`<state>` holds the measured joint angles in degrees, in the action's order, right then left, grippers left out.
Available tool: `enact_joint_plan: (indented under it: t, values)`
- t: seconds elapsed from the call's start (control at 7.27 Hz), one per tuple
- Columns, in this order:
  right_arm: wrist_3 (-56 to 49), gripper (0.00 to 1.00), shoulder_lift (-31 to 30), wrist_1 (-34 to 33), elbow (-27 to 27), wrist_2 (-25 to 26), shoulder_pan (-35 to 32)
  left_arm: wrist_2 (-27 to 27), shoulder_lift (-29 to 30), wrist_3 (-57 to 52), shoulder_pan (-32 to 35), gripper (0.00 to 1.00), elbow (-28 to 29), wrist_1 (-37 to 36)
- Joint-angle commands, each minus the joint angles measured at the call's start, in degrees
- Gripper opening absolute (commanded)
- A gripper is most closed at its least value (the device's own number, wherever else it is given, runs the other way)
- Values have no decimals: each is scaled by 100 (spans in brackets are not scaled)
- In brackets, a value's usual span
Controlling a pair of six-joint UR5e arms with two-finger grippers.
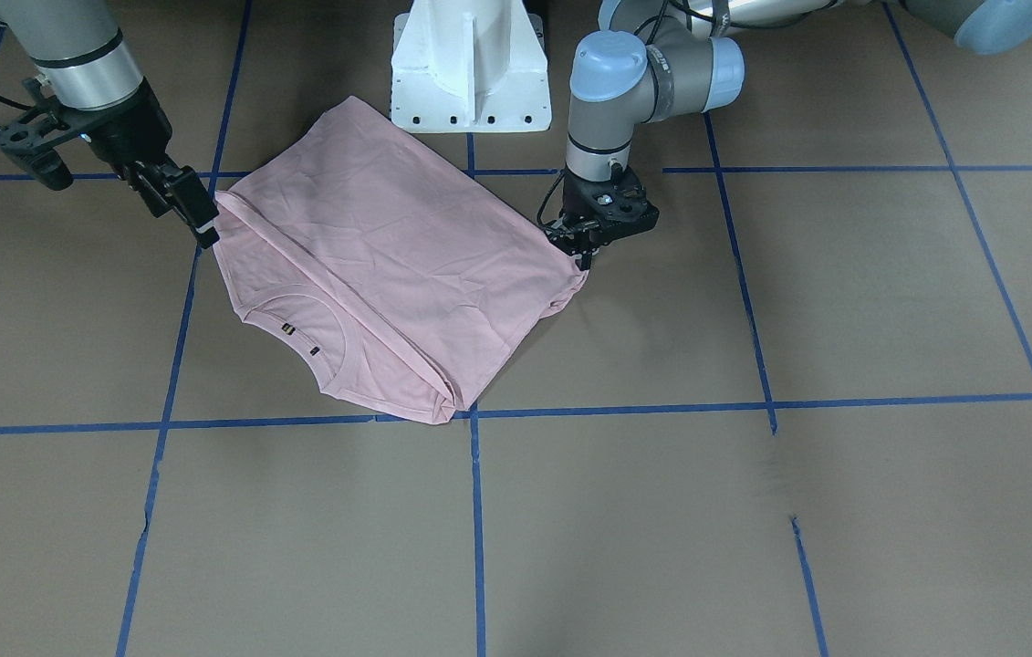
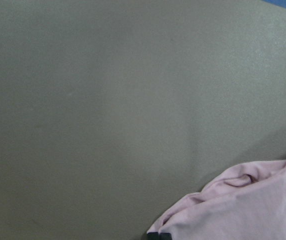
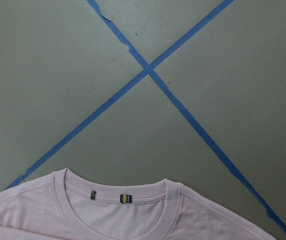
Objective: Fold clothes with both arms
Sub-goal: 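Position the left gripper at the shirt's edge nearest it, then push the shirt square with the left gripper while the right arm moves in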
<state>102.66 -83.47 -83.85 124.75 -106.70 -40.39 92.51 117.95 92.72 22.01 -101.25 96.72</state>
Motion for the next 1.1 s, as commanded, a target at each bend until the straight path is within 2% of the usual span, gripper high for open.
enact_joint_plan:
  t: [0.0,0.28,0.41,0.69,0.83,0.96]
  values:
    - [0,100,6,0,14,0,13,-57,-105,-479,328,0,-27,-144]
    - [0,100,15,17,58,0,13,-49,77,-1157,1170,0,87,212]
    - [0,100,6,192,41,0,-4,-40,462,-1264,1505,0,784,659]
    - [9,100,15,308,32,9,5,-49,1620,-1388,2103,0,3004,2037]
    - [9,100,24,308,49,9,5,-57,1878,-1884,2376,0,3589,2313]
    - [17,100,250,282,-29,35,13,-57,1828,-2055,2448,0,3812,2577]
